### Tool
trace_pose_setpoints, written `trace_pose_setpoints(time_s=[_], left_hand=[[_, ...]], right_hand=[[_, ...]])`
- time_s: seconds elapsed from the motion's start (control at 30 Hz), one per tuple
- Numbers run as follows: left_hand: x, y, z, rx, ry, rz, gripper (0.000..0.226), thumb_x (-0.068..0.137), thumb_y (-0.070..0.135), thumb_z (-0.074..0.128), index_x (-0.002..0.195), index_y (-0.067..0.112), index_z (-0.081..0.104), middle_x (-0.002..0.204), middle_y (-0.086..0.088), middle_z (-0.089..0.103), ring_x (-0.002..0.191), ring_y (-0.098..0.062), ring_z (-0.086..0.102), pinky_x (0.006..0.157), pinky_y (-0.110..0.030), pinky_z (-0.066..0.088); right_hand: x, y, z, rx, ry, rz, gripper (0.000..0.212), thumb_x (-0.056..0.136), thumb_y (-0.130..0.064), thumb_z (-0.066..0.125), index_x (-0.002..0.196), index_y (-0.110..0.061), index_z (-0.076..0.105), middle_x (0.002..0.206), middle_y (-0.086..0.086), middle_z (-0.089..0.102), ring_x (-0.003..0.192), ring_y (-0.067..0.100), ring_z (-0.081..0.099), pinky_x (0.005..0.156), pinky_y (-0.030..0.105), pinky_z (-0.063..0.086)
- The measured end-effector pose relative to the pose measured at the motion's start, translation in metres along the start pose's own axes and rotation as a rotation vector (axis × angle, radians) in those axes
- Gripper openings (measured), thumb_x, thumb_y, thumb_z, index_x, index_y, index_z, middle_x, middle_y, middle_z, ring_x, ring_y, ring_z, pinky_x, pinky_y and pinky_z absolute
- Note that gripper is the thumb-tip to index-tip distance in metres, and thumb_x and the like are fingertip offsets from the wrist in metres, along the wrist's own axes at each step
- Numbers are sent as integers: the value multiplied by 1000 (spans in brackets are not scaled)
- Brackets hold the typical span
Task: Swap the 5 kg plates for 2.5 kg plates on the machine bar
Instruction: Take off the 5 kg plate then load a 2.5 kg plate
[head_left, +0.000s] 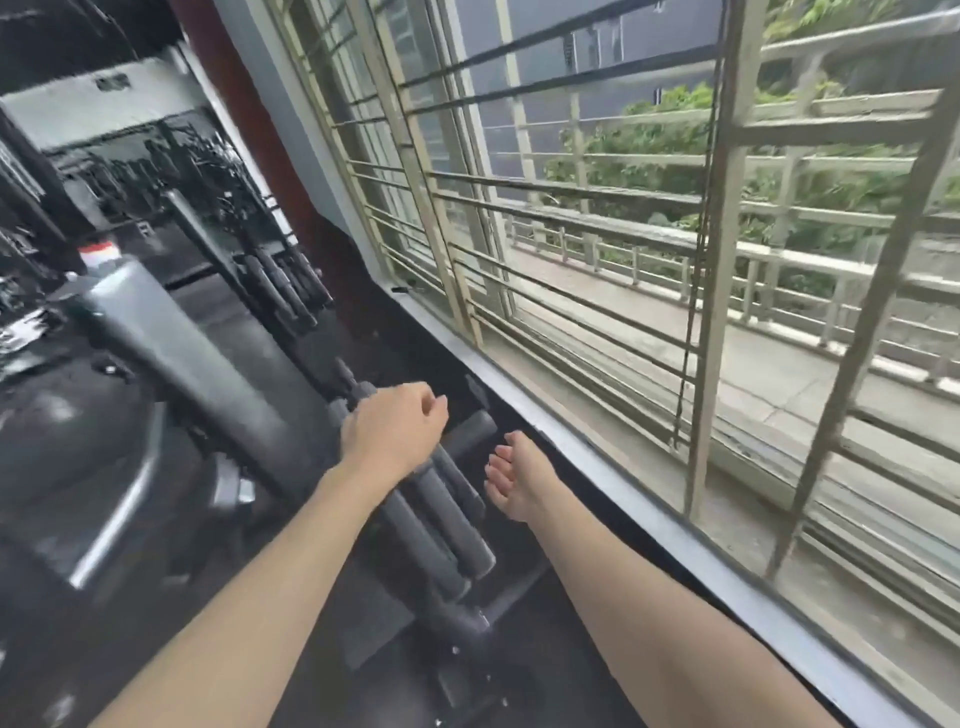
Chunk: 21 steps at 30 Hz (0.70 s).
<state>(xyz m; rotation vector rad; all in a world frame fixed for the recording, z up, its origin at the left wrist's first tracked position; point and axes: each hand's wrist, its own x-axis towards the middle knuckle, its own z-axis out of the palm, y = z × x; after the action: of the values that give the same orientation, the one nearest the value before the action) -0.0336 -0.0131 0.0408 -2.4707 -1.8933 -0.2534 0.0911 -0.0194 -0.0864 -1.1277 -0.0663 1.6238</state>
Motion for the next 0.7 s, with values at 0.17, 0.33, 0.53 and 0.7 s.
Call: trace_pose_setpoints(time_s=[0.17,0.33,0.53,0.7], left_hand=[[59,4,35,397,-25,30,40,99,49,41,115,23,66,119,-5,67,115,-28,57,96,-40,42],[87,-14,55,629,-328,-151,56,99,53,31,135,19,55,140,-8,56,141,-30,34,116,-48,18],[112,-11,71,737,-441,-199,47,97,51,35,124,26,66,128,3,65,137,-28,42,115,-51,15],[123,-4,72,741,-410,-268,38,96,46,40,118,32,67,130,4,63,133,-24,39,104,-40,26]], right_hand=[[44,-5,5,-93,58,276,47,99,-45,45,129,-11,58,143,8,52,138,25,42,118,40,29],[75,4,12,-159,86,472,53,91,-45,49,133,-14,55,147,4,51,130,23,54,110,37,38],[137,23,8,-281,121,557,60,76,-61,57,115,-17,63,116,1,70,105,20,68,105,37,44],[133,12,5,-299,88,625,51,90,-50,57,108,-2,60,116,5,69,102,24,68,99,41,49]])
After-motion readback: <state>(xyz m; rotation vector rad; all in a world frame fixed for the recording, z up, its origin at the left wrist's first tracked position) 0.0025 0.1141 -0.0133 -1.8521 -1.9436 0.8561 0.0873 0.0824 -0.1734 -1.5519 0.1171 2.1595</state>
